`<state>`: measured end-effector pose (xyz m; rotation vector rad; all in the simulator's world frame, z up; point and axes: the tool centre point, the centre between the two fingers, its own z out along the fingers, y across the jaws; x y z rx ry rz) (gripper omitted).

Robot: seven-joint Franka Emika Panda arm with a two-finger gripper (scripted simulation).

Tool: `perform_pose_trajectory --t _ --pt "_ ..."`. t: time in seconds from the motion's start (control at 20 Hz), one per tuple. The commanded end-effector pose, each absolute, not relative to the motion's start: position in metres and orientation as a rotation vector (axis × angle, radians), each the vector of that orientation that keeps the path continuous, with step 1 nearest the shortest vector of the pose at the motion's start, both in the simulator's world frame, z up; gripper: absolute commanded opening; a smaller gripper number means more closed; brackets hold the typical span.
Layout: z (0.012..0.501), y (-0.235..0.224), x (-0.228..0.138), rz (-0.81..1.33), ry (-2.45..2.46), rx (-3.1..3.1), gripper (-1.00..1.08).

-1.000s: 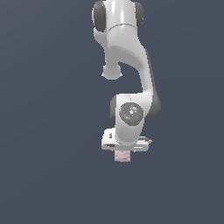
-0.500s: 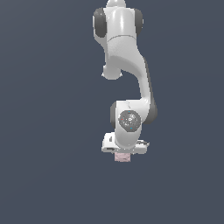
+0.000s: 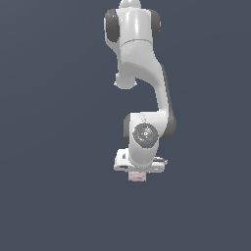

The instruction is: Pick up the object and move it to a goal position.

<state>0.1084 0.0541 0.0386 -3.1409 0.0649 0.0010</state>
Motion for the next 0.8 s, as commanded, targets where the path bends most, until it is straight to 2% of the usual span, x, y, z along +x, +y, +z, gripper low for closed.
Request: perform_pose_trajectory --t 0.0,0.75 --pt "0.039 0.054 0.108 0.000 0.065 -3.141 -1.00" --pt "0.043 0.057 0.086 0.000 0.065 -3.141 -1.00"
